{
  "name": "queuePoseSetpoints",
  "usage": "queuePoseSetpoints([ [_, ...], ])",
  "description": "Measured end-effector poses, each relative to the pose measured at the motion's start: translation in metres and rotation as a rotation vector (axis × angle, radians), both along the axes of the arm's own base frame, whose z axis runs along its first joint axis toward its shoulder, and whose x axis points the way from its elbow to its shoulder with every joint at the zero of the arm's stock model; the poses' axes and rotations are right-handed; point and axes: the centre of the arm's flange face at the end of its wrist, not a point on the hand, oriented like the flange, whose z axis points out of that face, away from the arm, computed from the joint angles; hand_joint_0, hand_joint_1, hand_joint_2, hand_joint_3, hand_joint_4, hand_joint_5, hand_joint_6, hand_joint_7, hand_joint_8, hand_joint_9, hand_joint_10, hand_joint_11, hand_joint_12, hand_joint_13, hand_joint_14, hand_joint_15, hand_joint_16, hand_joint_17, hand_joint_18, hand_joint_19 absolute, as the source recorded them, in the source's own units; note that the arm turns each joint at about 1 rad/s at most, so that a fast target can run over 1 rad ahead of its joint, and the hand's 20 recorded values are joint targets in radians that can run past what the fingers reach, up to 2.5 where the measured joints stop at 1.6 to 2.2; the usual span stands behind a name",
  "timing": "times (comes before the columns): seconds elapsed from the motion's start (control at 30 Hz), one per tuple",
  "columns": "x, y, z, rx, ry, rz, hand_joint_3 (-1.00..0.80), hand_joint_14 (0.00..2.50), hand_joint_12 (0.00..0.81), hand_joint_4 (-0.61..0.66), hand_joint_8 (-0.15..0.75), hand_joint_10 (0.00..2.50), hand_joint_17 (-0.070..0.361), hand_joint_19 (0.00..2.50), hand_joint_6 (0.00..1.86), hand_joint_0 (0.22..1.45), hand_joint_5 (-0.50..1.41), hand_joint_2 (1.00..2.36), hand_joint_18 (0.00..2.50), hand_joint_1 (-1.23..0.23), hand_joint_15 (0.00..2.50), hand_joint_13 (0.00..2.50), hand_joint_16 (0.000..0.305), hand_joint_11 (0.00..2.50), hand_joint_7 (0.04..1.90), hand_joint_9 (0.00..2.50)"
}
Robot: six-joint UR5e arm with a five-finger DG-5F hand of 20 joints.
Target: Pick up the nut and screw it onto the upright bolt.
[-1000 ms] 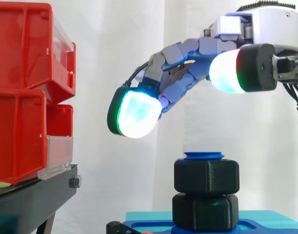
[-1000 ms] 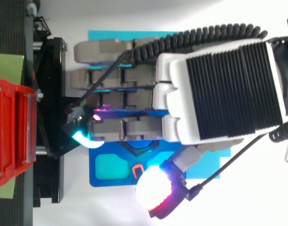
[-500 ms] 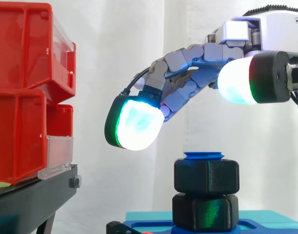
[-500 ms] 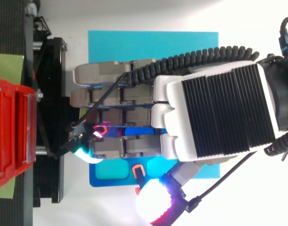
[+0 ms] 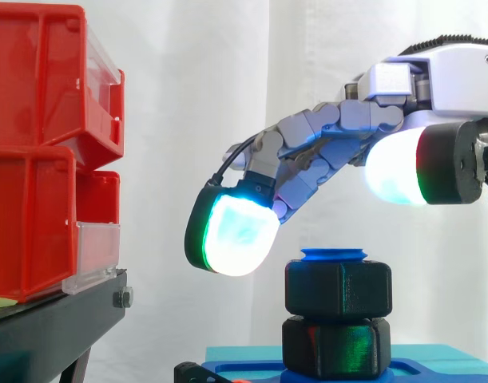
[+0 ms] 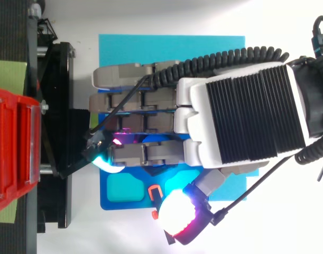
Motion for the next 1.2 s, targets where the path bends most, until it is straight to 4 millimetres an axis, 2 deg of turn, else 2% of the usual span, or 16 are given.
queuePoseSetpoints([
  [0.23,-0.002,-0.005,-0.003,-0.001,0.009,-0.006,-0.5,0.0,0.269,0.25,0.251,0.0,0.055,0.0,0.5,0.53,-0.09,1.0,0.02,-0.17,0.0,0.43,0.024,0.0,1.09,0.63],
  [0.63,-0.006,-0.02,-0.008,-0.001,0.021,-0.012,-0.5,0.0,0.235,0.18,0.268,0.0,0.041,0.0,0.5,0.55,-0.03,1.0,0.17,-0.22,0.0,0.58,0.018,0.0,1.45,0.84],
  [0.8,-0.006,-0.028,-0.008,-0.003,0.017,-0.013,-0.5,0.0,0.228,0.17,0.272,0.0,0.039,0.0,0.51,0.56,-0.02,1.0,0.21,-0.24,0.0,0.62,0.017,0.0,1.53,0.9],
  [1.0,-0.007,-0.039,-0.007,-0.007,0.004,-0.014,-0.5,0.0,0.207,0.14,0.282,0.0,0.031,0.0,0.63,0.56,-0.02,1.0,0.32,-0.27,0.0,0.73,0.014,0.0,1.33,1.05],
  [1.2,-0.008,-0.049,-0.006,-0.008,-0.006,-0.02,-0.5,0.0,0.19,0.14,0.287,0.0,0.024,0.0,0.68,0.57,-0.01,1.0,0.44,-0.29,0.0,0.82,0.01,0.02,1.26,1.17],
])
